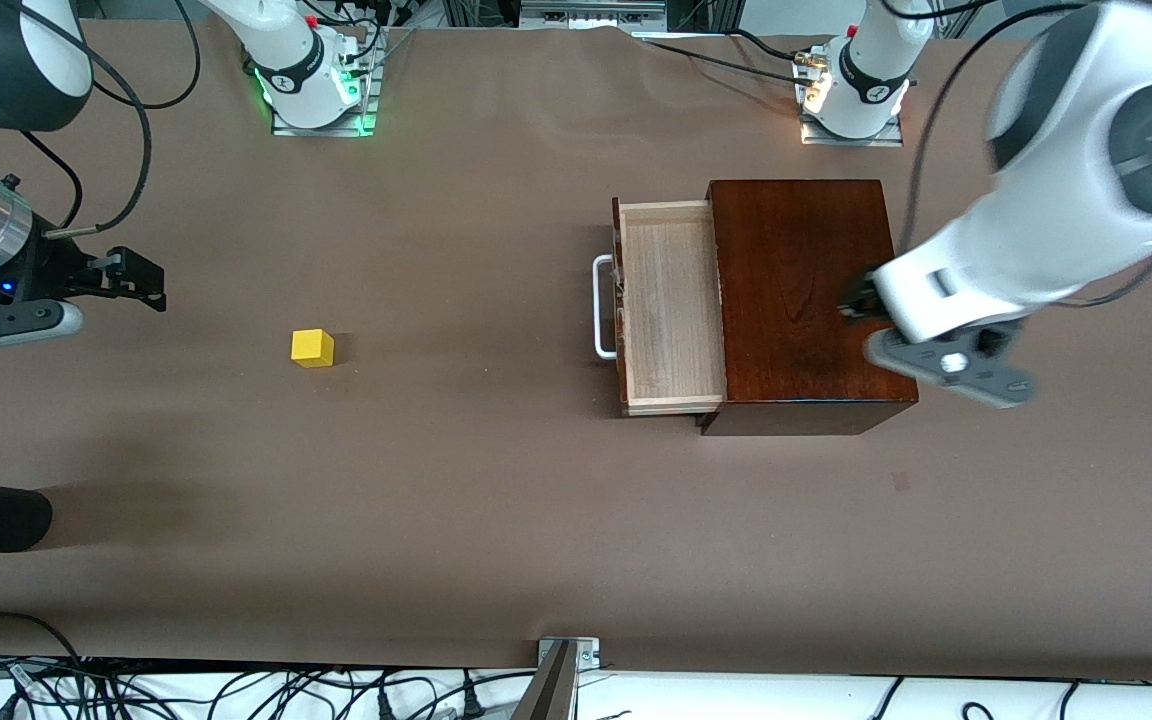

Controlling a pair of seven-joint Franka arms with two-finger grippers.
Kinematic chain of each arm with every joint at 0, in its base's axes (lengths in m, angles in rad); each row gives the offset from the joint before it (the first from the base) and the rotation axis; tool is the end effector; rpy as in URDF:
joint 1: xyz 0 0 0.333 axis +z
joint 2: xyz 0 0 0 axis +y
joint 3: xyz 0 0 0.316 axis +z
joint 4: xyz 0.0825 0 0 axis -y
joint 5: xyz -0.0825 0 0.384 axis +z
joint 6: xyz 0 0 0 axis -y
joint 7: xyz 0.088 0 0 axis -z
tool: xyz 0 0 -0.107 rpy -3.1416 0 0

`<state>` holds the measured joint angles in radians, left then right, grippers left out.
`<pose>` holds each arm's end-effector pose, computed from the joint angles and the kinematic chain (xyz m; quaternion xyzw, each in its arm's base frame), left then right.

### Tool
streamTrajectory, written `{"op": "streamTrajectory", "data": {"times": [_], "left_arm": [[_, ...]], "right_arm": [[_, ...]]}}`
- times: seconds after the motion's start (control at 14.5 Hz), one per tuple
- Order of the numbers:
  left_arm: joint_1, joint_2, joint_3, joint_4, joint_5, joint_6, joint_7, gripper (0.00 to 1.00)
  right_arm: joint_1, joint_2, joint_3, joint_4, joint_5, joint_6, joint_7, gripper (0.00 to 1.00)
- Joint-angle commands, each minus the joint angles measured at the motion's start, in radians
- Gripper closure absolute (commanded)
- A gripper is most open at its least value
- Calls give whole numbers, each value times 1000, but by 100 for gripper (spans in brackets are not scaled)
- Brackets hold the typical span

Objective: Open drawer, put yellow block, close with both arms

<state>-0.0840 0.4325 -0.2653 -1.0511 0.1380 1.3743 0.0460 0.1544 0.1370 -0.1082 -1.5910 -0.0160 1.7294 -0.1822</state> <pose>0.6351 -0.1666 0.5915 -0.9829 0.1772 0.0460 0.0198 0.6043 0.0303 0.5497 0.9932 0.1157 0.0001 0.0153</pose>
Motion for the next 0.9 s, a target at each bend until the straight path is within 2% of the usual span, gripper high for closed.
{"op": "streamTrajectory", "data": {"times": [0.0,0.14,0.28,0.41,0.62,0.83], "left_arm": [[-20,-246,107,-299,-67,109,21,0],[-62,-360,232,-439,-118,192,23,0],[-92,-409,293,-503,-124,219,15,0],[-96,-434,304,-544,-124,256,14,0],[-74,-443,304,-552,-124,241,6,0],[-72,-443,302,-541,-126,214,5,0]], "right_arm": [[-3,-30,4,-18,1,-19,12,0],[4,-68,15,-94,4,10,113,0],[4,-112,57,-200,4,80,186,0],[4,-149,103,-306,1,156,233,0],[4,-140,111,-409,2,258,236,0],[4,-120,111,-579,2,493,244,0]]}}
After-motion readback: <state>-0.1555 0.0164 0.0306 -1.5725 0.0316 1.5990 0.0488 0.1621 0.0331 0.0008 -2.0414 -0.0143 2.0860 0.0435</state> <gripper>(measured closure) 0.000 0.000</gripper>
